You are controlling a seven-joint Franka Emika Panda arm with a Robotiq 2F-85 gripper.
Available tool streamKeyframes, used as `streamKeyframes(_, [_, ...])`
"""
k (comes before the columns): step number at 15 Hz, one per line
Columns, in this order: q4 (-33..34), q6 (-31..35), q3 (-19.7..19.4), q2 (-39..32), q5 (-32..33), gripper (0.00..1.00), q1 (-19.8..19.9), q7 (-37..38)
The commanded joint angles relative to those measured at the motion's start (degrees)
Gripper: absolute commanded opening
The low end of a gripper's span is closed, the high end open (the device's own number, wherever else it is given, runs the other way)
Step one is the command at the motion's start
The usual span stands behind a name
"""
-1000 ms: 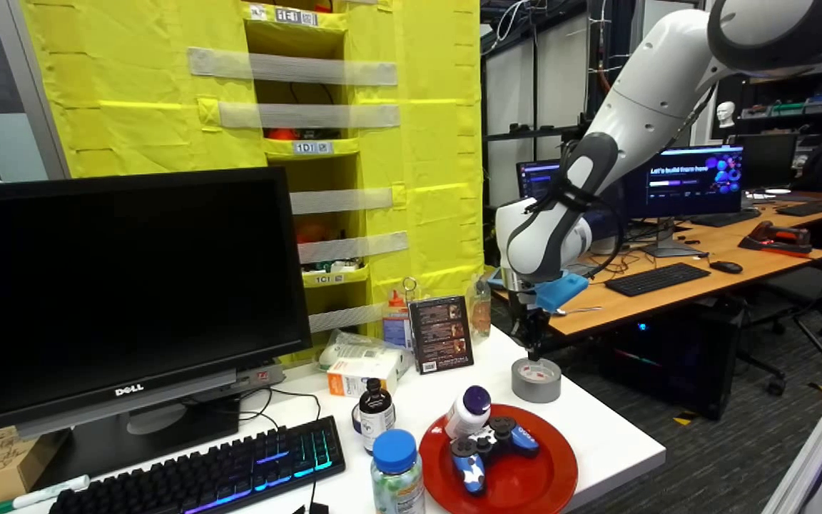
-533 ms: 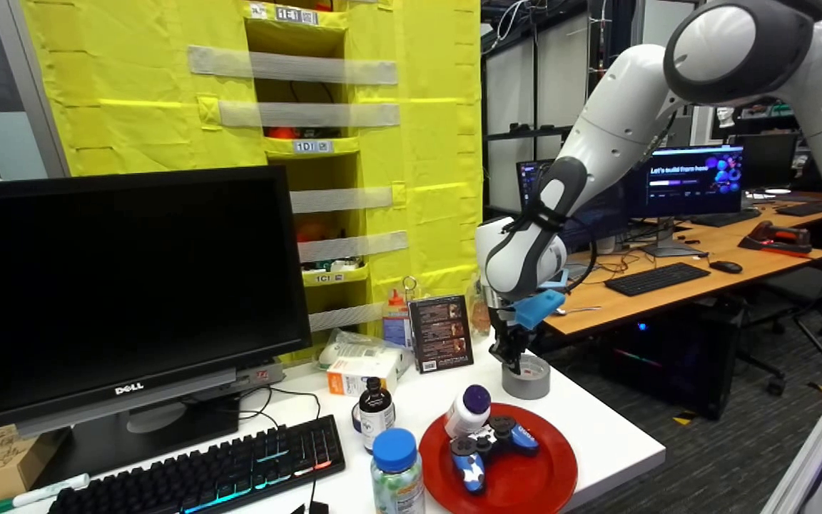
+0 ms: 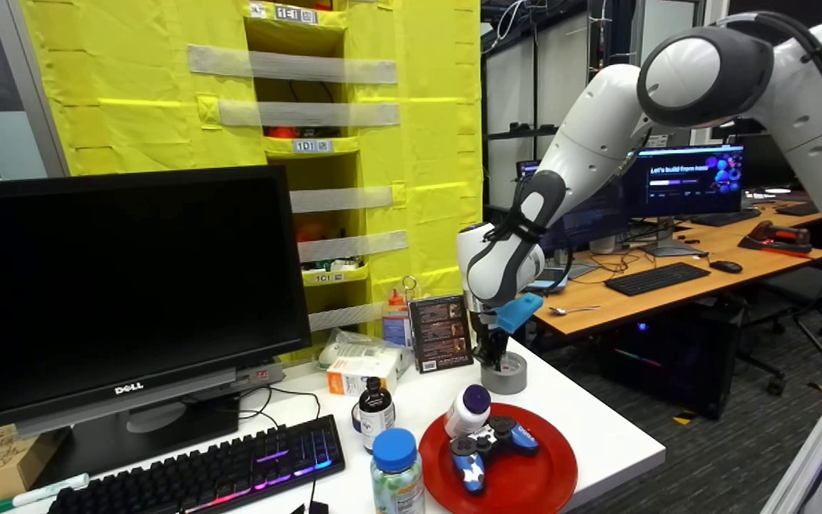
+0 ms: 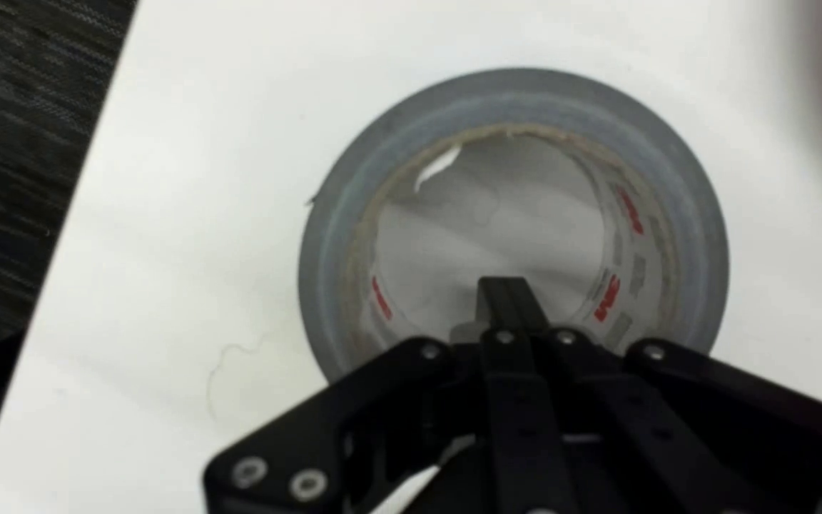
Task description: Move the grey tape slightly to the left
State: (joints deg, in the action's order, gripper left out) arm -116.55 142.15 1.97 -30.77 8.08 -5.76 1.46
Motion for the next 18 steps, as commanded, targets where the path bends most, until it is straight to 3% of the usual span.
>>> streamKeyframes(1, [3.1,-3.0,-0.9,-0.2,4.7,0.0,-4.8,1.8])
streamKeyframes(10, [5.9,-7.1,0.5,0.7,19.2,0.0,-18.0,7.3])
streamKeyframes(18, [6.8,-6.6,1.2,1.1,21.1,0.0,-19.1,7.8])
